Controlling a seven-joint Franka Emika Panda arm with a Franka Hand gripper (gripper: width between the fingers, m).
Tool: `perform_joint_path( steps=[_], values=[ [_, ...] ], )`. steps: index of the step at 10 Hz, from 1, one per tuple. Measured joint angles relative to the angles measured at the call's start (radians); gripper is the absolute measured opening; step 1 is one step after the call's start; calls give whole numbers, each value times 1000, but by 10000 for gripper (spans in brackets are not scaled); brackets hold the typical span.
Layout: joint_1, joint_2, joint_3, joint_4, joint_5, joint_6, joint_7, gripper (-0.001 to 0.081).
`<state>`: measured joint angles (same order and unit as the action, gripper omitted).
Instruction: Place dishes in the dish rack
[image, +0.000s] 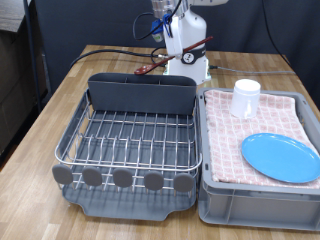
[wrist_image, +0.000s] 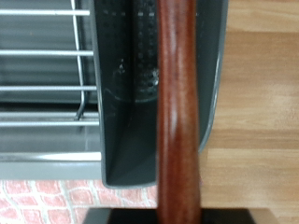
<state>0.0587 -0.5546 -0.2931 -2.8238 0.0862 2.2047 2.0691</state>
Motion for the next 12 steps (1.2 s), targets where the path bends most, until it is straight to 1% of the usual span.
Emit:
perform_joint_path(
  steps=[3,6,9,12],
  values=[
    [12,1,-40,0,39,-5,-70,92],
    [12,7,-59,0,48,-14,-84,92],
    [12,22,-88,0,55,-13,-111,92],
    [13,50,-118,-2,70,17,-157,92]
  ],
)
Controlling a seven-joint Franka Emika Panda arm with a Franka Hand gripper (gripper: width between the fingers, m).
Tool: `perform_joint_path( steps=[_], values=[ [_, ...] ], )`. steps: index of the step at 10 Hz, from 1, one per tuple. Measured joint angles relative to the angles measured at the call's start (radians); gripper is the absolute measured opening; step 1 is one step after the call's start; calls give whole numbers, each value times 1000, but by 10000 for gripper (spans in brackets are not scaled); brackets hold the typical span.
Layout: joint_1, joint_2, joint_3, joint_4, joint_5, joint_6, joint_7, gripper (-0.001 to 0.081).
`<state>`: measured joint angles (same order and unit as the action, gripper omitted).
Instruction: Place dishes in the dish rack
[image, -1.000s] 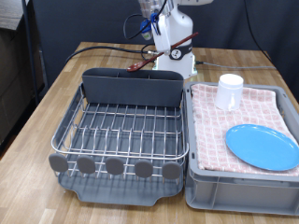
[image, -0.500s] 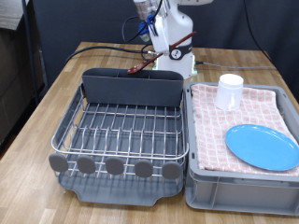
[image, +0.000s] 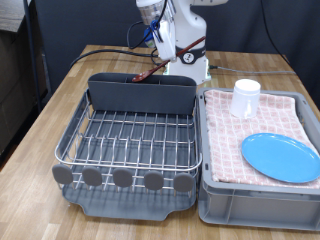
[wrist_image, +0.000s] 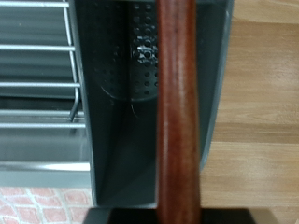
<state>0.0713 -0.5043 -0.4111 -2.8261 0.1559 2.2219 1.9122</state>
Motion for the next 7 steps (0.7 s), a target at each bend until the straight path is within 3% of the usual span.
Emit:
perform_joint_path(
  steps=[7],
  values=[
    [18,135,-43,-6,52,127,-90,92]
  ],
)
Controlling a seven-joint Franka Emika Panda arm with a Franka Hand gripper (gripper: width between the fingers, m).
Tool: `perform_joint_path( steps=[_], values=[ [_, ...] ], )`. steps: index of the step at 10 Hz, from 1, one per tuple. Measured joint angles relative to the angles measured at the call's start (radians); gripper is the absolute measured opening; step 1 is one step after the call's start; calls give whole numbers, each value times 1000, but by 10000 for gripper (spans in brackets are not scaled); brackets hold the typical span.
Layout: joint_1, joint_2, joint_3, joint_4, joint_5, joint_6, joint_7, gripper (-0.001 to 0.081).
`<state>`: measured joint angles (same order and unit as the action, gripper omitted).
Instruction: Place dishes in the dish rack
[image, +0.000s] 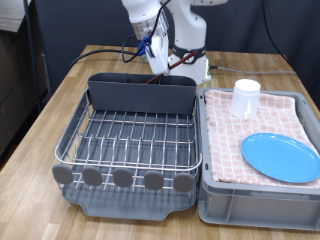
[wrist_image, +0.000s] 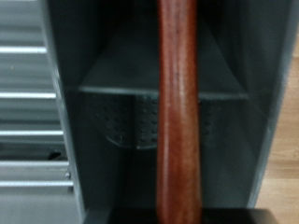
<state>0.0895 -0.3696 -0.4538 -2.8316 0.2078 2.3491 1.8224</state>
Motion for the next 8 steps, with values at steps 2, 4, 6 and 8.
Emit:
perform_joint_path(
  steps=[2,4,6,8],
  values=[
    [-10,4,22,0,-36,31,27,126],
    [-45,0,78,9,-138,36,120,308],
    [-102,-24,182,19,-322,37,269,502],
    [-127,-78,287,27,-477,46,346,663]
  ],
)
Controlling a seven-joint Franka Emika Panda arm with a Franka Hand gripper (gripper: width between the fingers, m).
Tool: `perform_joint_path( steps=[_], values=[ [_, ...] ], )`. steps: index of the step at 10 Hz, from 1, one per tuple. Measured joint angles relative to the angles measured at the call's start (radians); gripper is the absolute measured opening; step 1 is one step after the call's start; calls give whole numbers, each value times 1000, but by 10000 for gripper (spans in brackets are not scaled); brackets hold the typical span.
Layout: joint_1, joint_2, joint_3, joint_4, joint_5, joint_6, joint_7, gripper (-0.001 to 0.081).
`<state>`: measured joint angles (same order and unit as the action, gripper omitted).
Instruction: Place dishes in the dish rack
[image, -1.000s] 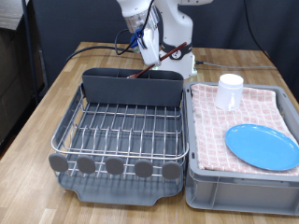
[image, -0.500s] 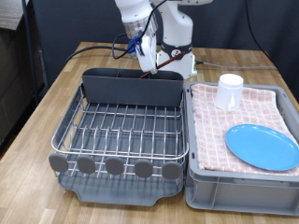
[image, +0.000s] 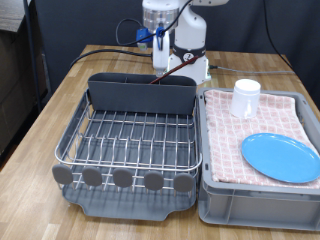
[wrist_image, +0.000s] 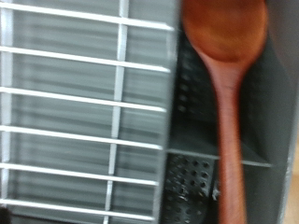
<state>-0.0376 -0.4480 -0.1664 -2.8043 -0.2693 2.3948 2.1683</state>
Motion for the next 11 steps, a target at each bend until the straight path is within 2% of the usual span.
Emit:
perform_joint_path(
  steps=[1,4,5,6,8,10,11],
  values=[
    [9,-25,34,6,-34,5,-11,772],
    [105,-49,76,48,-49,-10,-213,797],
    [130,-49,100,70,-49,-42,-232,801],
    [138,-48,119,88,-50,-79,-247,802],
    [141,-45,110,86,-45,-59,-273,802],
    [186,-16,92,108,-16,2,-387,802],
    [214,11,86,140,12,10,-439,802]
  ],
)
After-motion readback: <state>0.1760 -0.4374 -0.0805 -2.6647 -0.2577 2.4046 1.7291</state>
